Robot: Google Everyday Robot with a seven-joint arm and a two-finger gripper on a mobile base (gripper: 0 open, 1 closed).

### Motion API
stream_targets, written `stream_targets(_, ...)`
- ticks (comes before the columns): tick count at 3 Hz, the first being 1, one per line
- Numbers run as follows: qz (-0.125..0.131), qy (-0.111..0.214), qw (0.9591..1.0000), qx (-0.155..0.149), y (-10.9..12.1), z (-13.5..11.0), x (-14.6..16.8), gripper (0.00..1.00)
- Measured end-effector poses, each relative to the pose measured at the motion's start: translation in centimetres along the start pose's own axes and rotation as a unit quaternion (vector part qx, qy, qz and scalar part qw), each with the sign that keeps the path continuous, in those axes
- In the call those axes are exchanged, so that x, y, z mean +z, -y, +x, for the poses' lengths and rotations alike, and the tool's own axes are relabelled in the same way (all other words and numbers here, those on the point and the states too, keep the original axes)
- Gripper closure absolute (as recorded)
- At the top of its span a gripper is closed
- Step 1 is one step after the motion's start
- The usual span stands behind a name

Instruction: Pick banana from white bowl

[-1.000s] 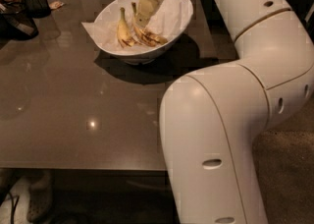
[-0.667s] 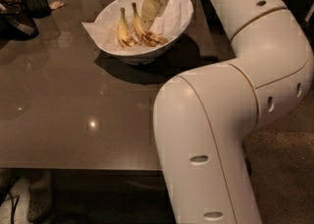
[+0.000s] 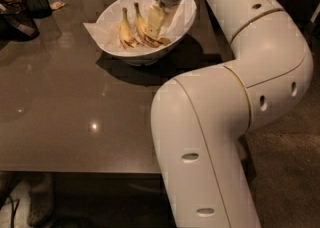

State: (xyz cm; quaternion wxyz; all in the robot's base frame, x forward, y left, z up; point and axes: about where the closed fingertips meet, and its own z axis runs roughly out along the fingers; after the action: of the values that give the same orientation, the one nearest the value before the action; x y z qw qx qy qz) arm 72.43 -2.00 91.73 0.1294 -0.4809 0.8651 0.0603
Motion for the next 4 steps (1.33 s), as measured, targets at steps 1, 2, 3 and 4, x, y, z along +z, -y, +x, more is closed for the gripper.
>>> stream_targets(1, -0.008, -0.013, 0.9999, 0.005, -0.2, 0.0, 1.4, 0.47)
stream_targets(2, -0.015, -0.022, 0.9996, 0.008, -0.4, -0.2, 2.4, 0.49)
stream_targets(3, -0.022, -0.029, 0.9993, 0.009, -0.7, -0.3, 3.2, 0.51)
stream_targets(4, -0.027, -0.034, 0.999, 0.01, -0.8, -0.2, 3.6, 0.51)
